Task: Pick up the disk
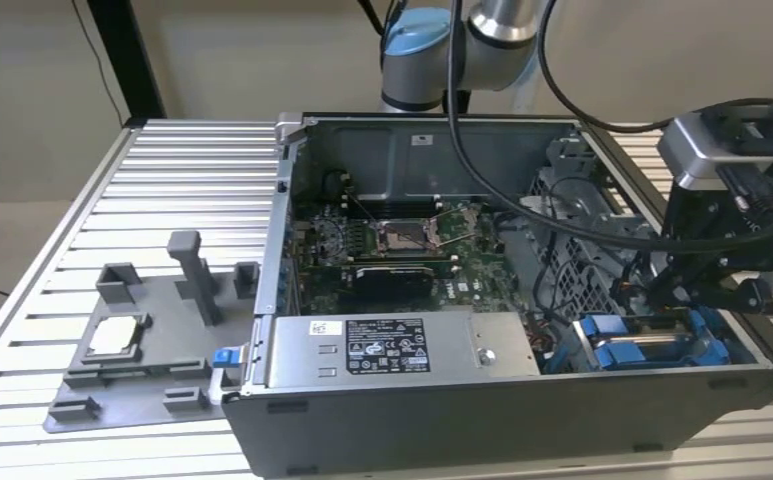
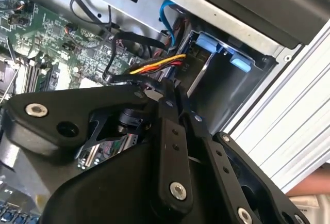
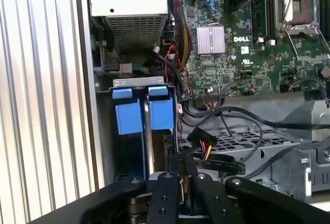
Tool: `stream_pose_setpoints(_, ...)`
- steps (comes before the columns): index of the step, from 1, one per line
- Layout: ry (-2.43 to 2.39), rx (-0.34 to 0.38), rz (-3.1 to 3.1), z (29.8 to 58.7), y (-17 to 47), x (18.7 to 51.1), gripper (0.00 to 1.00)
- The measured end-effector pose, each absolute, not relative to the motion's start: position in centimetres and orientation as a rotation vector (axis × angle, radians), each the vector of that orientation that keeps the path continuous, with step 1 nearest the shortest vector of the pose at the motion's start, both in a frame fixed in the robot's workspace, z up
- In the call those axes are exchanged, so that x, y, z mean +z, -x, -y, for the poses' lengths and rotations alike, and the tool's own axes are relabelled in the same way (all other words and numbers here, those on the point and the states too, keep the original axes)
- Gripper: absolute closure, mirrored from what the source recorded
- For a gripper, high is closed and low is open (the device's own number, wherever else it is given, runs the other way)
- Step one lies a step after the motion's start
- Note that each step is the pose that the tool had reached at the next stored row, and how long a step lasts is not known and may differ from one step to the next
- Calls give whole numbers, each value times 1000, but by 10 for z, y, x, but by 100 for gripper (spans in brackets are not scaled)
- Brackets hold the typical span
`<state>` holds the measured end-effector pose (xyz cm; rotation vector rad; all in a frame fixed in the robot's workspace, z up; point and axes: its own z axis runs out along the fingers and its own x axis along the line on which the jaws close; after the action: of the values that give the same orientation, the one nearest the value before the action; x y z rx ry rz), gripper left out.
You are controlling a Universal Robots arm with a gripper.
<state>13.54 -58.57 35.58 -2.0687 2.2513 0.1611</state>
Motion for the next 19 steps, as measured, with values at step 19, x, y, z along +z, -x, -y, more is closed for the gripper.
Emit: stream_pose_setpoints(19, 2068, 136, -2229, 590, -133, 343, 100)
